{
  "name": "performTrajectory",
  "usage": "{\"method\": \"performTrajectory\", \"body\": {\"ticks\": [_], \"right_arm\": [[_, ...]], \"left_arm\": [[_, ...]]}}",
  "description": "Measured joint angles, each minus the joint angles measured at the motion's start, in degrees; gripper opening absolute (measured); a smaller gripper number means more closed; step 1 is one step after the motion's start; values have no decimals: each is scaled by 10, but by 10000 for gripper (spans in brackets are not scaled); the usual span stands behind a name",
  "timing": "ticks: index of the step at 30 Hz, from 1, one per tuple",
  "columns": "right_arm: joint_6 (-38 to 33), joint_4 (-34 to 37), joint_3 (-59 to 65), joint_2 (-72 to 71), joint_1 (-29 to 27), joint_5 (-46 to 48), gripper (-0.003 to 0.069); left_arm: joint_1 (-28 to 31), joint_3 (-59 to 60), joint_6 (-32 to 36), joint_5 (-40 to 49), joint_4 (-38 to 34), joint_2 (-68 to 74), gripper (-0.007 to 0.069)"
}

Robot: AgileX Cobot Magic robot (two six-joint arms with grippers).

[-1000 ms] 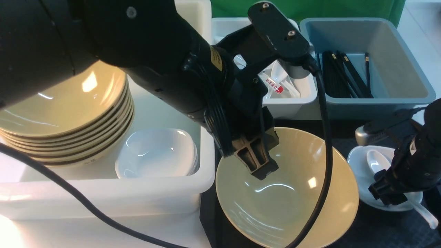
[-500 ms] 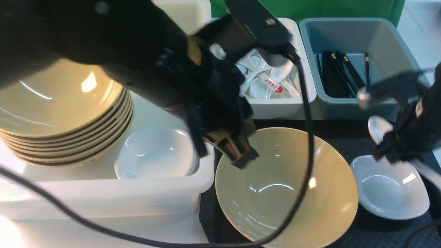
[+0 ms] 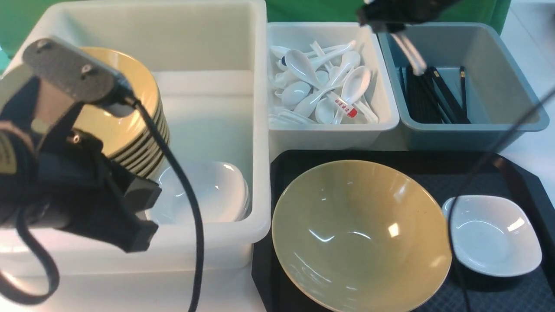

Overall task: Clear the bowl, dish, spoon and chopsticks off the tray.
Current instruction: Use the right arm to put the soup spoon into the small storage box in the middle, then use the left arm to grab the yellow noodle bowl on the left

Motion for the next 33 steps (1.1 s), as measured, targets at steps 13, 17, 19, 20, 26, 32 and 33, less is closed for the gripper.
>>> {"method": "performTrajectory", "body": {"ticks": [13, 17, 19, 20, 26, 32, 33], "right_arm": [[-15, 15, -270, 138, 1, 200, 631], [-60, 15, -276, 74, 1, 247, 630], [-78, 15, -257, 21, 1, 250, 603], [-82, 15, -245, 1, 1, 251, 592], [-92, 9, -105, -144, 1, 254, 497], [-97, 8, 118, -303, 1, 241, 424], [-97, 8, 172, -340, 1, 225, 412]], "left_arm": [[0, -91, 17, 72, -30, 71, -6], [0, -190, 52, 106, -35, 159, 7], [-3, -246, 76, 115, -50, 212, 28], [-7, -265, 86, 118, -52, 225, 42], [-73, -363, 112, 134, -43, 346, 178], [-123, -438, 68, 148, 10, 463, 408], [-126, -453, 66, 150, 19, 488, 444]]}}
